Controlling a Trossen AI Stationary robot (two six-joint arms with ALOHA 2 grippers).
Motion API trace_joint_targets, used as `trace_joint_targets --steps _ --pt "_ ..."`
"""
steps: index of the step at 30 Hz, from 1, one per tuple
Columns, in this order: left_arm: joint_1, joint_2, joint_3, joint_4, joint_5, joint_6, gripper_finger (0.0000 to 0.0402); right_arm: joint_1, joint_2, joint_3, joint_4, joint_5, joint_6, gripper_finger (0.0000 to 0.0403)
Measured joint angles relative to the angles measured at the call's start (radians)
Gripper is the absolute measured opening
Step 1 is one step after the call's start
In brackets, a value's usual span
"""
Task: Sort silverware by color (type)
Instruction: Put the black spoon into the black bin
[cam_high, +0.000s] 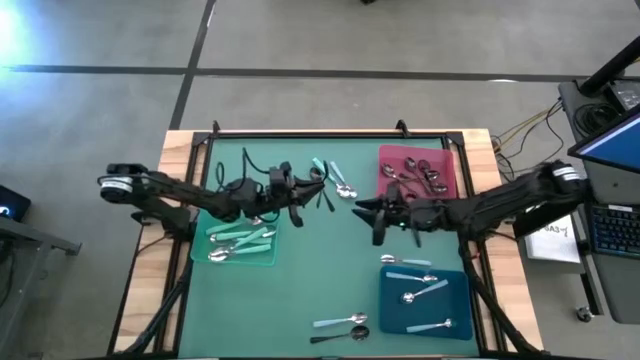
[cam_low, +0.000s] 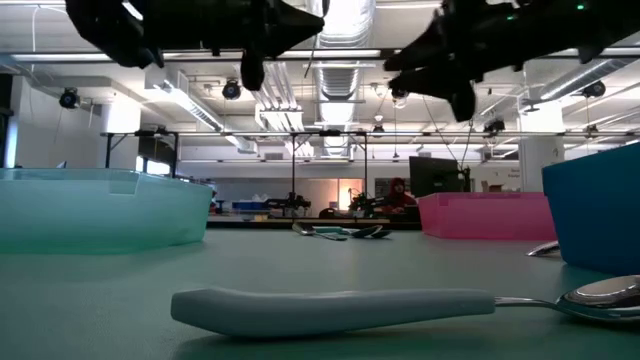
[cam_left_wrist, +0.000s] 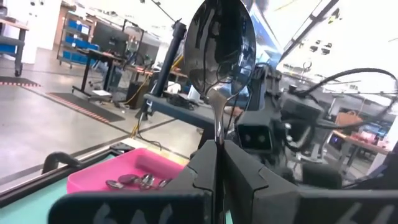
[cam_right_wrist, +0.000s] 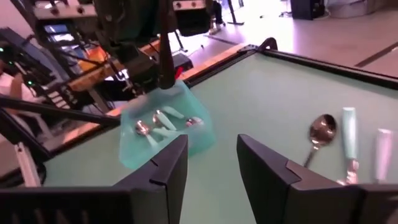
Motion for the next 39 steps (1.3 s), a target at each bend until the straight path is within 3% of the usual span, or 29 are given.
trace_joint_targets --steps 7,11,18,29,34,39 --pt "0.0 0.103 0.08 0.003 -0.014 0.011 0.0 0.0 0.174 0.157 -0.06 -0.001 -0.099 0.0152" --pt "0.0 0.122 0.076 0.02 -0.034 0.011 0.0 0.0 0.157 0.206 -0.172 0.016 -0.122 0.0169" --pt "-0.011 0.205 0.113 0.091 -0.042 0.013 0.0 -0.011 0.124 0.222 -0.161 0.06 -0.138 0.0189" --pt "-0.021 0.331 0.224 0.115 -0.042 0.01 0.0 -0.018 0.147 0.223 -0.167 0.094 -0.124 0.0186" --pt "-0.029 0.329 0.206 0.17 -0.042 0.008 0.0 -0.02 0.142 0.223 -0.169 0.098 -0.143 0.0169" --pt "-0.036 0.332 0.203 0.164 -0.039 0.004 0.0 -0.025 0.141 0.224 -0.168 0.096 -0.147 0.0105"
